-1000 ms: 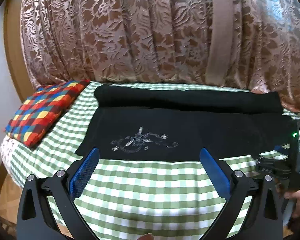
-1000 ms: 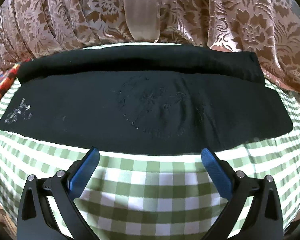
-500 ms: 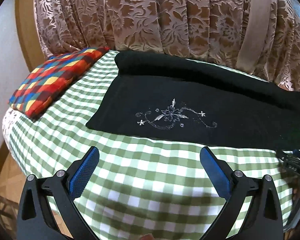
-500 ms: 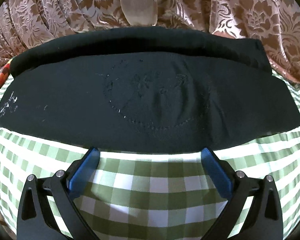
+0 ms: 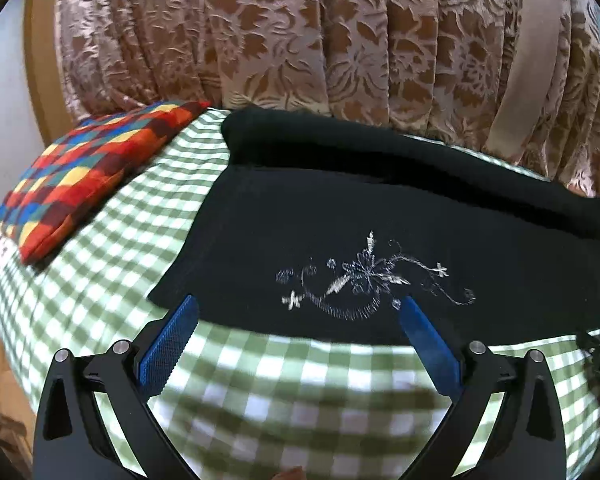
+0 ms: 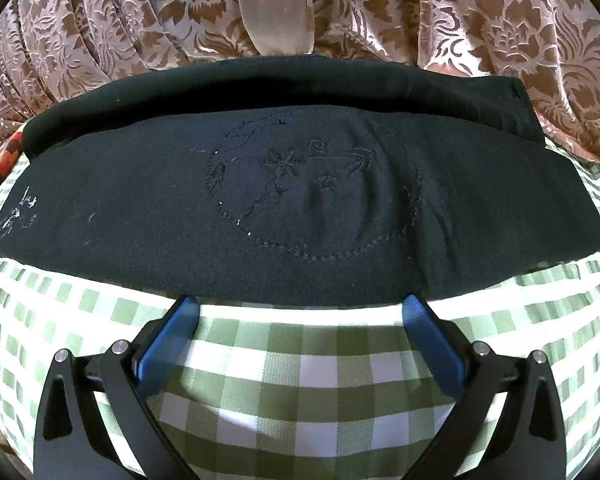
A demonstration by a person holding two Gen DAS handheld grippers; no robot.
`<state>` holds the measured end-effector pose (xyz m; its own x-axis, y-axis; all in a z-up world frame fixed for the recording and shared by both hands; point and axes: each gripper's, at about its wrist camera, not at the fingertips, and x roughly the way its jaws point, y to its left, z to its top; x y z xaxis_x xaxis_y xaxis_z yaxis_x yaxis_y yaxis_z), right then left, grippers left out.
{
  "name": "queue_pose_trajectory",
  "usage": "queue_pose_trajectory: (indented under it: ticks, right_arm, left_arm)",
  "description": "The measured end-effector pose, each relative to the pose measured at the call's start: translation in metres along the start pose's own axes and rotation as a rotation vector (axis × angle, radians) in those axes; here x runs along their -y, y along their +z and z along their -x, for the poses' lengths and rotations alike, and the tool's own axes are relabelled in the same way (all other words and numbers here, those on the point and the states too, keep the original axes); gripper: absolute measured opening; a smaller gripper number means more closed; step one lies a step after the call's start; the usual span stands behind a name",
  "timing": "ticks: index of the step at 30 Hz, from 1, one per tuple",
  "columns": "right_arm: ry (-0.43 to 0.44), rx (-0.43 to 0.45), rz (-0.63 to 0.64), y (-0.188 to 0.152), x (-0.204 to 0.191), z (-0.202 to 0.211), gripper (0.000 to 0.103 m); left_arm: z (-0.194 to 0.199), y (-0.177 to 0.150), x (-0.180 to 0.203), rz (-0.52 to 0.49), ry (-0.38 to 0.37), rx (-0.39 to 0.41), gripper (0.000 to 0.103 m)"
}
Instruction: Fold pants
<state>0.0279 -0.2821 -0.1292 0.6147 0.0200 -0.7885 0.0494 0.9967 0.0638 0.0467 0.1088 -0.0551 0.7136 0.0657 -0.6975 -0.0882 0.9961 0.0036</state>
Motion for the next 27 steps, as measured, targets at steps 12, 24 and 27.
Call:
queue_pose_trajectory:
  ticks: [12, 24, 27]
  right_arm:
    - [-0.005, 0.004, 0.002, 0.000, 0.000, 0.000, 0.101]
    - [-0.001, 0.005, 0.002, -0.001, 0.000, 0.000, 0.101]
    - [0.001, 0.006, 0.001, -0.001, 0.001, 0.001, 0.101]
  left_arm:
    - [-0.077, 0.009, -0.023, 0.041, -0.077, -0.139, 0.100]
    - [-0.077, 0.006, -0.021, 0.028, -0.065, -0.136, 0.100]
    - [-0.077, 0.007, -0.021, 0.030, -0.067, -0.136, 0.100]
